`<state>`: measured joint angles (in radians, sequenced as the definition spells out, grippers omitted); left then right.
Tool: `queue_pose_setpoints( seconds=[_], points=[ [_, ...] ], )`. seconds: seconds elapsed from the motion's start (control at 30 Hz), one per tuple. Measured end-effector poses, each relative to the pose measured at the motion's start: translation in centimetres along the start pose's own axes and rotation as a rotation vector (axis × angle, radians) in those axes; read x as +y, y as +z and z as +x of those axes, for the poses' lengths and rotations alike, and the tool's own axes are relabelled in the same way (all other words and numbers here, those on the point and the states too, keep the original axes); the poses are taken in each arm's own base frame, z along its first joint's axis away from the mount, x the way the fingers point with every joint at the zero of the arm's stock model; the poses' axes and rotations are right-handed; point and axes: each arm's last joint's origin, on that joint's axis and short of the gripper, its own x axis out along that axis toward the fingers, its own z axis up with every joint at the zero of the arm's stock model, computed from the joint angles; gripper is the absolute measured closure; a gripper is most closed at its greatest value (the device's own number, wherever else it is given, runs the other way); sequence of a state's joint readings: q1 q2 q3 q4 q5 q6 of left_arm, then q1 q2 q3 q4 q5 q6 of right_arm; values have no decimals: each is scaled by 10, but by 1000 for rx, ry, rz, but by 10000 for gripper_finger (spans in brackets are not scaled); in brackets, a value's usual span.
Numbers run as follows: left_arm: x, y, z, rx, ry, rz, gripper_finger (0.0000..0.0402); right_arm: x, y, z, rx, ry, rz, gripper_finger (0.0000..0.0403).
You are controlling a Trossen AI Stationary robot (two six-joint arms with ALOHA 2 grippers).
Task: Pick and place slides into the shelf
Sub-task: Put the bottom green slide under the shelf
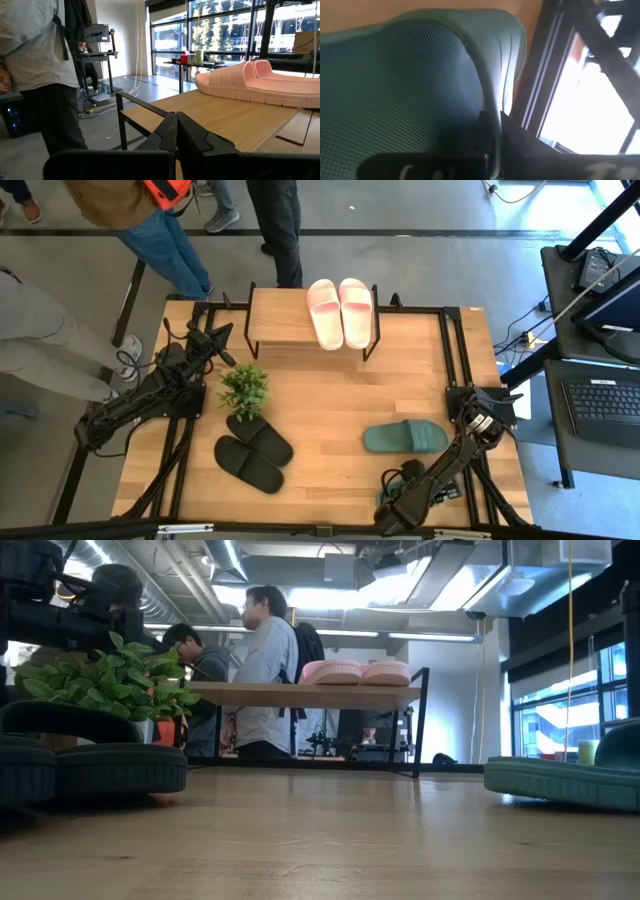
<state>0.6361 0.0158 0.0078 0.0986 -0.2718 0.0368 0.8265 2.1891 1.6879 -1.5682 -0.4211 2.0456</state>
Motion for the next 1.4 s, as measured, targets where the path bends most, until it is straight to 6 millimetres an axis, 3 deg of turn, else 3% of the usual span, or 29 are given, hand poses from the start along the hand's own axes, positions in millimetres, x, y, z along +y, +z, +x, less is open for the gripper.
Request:
queue_pose_setpoints(
  seconds=[0.27, 0.47, 0.67, 0.87, 1.03, 1.3, 1.4],
  points=[
    [0, 0, 0, 0, 0, 0, 401, -6, -16, -41, 8, 186, -55, 389],
    [0, 0, 0, -1, 0, -1, 401, -9, -18, -67, -187, 409, -85, 390],
    [0, 0, 0, -1, 0, -1, 401, -6, -5, -90, -483, 576, -195, 390],
    [0, 1, 0, -6, 0, -2, 401, 2, 25, -117, -828, 604, -325, 390],
    [0, 1, 0, -12, 1, -4, 401, 11, 65, -139, -1039, 475, -451, 390],
    [0, 1, 0, -14, 1, -4, 401, 23, 145, -160, -1142, 174, -629, 390],
    [0, 1, 0, -14, 1, -3, 401, 24, 166, -164, -1174, 82, -660, 390]
  ],
)
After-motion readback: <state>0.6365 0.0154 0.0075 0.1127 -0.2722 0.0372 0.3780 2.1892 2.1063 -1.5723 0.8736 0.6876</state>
